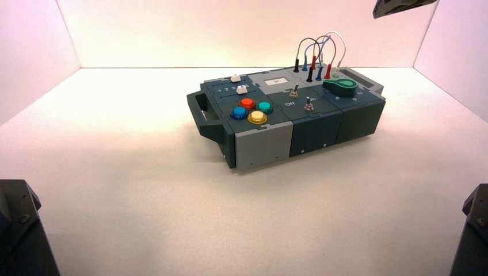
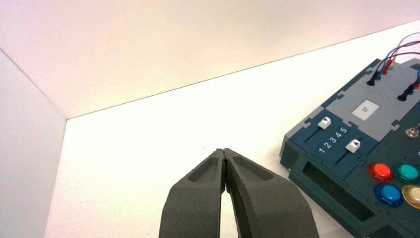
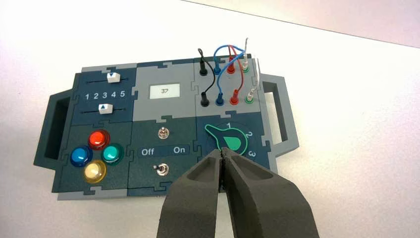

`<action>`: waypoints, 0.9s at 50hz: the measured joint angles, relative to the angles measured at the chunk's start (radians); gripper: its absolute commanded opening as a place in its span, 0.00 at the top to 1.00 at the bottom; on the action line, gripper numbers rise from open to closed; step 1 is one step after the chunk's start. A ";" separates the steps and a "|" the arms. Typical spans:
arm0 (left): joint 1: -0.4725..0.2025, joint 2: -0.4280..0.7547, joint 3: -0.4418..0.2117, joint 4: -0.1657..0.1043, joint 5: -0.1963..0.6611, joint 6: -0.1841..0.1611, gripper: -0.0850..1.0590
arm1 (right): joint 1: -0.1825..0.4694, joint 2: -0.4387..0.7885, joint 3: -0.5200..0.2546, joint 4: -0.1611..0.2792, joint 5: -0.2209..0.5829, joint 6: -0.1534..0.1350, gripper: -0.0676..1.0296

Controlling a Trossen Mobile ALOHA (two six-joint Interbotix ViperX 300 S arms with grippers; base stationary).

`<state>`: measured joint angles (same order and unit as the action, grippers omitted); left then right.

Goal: Push the green button with the left gripper.

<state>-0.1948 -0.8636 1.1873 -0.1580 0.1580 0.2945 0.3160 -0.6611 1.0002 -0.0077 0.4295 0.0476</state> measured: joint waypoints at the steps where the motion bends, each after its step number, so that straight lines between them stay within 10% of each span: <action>1: 0.000 0.000 0.000 0.000 0.000 0.002 0.95 | 0.000 0.000 -0.002 0.000 0.000 0.002 0.96; 30: -0.138 0.072 -0.017 0.000 0.025 0.000 0.95 | 0.002 0.032 -0.020 0.002 0.026 0.002 0.96; 45: -0.308 0.186 -0.080 -0.031 0.058 -0.091 0.95 | 0.002 0.032 -0.020 0.009 0.032 0.002 0.96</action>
<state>-0.5031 -0.6780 1.1075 -0.1887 0.2163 0.2040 0.3175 -0.6289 0.9802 0.0015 0.4617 0.0491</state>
